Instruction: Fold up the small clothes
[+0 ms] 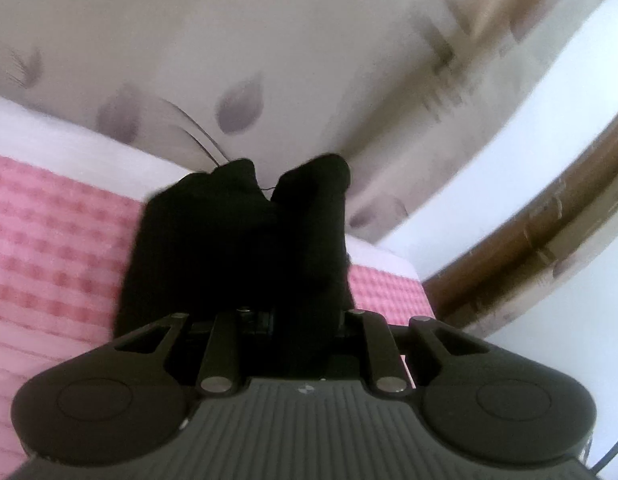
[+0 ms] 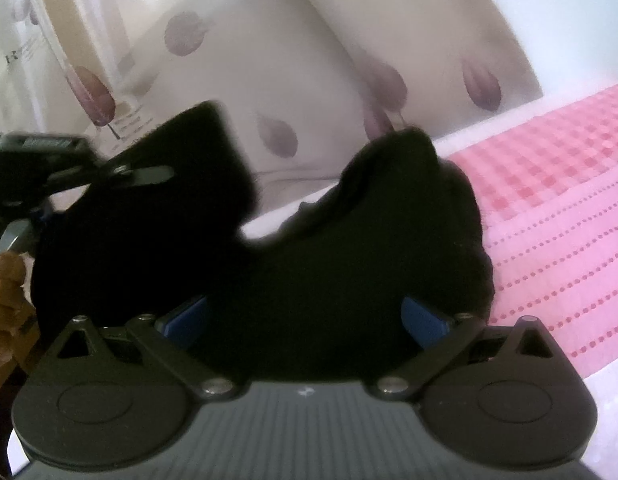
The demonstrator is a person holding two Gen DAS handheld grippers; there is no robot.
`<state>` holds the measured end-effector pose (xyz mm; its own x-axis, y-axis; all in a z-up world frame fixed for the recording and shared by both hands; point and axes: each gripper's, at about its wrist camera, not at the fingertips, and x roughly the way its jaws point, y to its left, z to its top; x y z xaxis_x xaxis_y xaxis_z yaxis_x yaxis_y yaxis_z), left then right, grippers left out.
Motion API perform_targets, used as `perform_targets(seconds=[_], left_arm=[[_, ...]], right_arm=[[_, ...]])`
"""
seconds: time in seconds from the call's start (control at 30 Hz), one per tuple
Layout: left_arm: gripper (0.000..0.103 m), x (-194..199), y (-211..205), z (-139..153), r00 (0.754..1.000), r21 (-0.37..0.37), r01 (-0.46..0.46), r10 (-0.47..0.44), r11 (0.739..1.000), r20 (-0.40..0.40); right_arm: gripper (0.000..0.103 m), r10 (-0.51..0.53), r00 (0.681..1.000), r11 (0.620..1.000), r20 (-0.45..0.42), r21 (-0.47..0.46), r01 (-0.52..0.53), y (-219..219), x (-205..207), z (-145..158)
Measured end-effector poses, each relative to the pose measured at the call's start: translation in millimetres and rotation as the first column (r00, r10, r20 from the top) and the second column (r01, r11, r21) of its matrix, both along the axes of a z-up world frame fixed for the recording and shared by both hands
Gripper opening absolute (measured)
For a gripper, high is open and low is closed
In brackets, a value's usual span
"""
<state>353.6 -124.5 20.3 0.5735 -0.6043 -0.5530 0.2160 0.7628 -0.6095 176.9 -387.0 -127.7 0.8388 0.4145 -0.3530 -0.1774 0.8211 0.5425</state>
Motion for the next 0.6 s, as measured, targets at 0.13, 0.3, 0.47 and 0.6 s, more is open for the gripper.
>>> perform_targets(seconds=[0.13, 0.3, 0.47, 0.6], left_arm=[[0.021, 5, -29, -19, 0.999, -0.02, 0.011, -0.012, 1.0, -0.052], [0.036, 19, -54, -40, 0.994, -0.056, 0.06, -0.065, 0.997, -0.093], [0.082, 19, -51, -44, 0.988, -0.246, 0.113, -0.135, 0.963, -0.076], [0.101, -6, -17, -25, 0.993, -0.311, 0.111, -0.094, 0.944, 0.068]], right_arm=[[0.103, 0.004, 1.0, 0.999, -0.003, 0.036, -0.004, -7, 3, -2], [0.103, 0.005, 1.0, 0.997, -0.007, 0.082, -0.004, -13, 3, -5], [0.103, 0.005, 1.0, 0.997, -0.009, 0.073, -0.005, -12, 4, -5], [0.103, 0.015, 1.0, 0.996, -0.018, 0.085, -0.013, -13, 6, -5]])
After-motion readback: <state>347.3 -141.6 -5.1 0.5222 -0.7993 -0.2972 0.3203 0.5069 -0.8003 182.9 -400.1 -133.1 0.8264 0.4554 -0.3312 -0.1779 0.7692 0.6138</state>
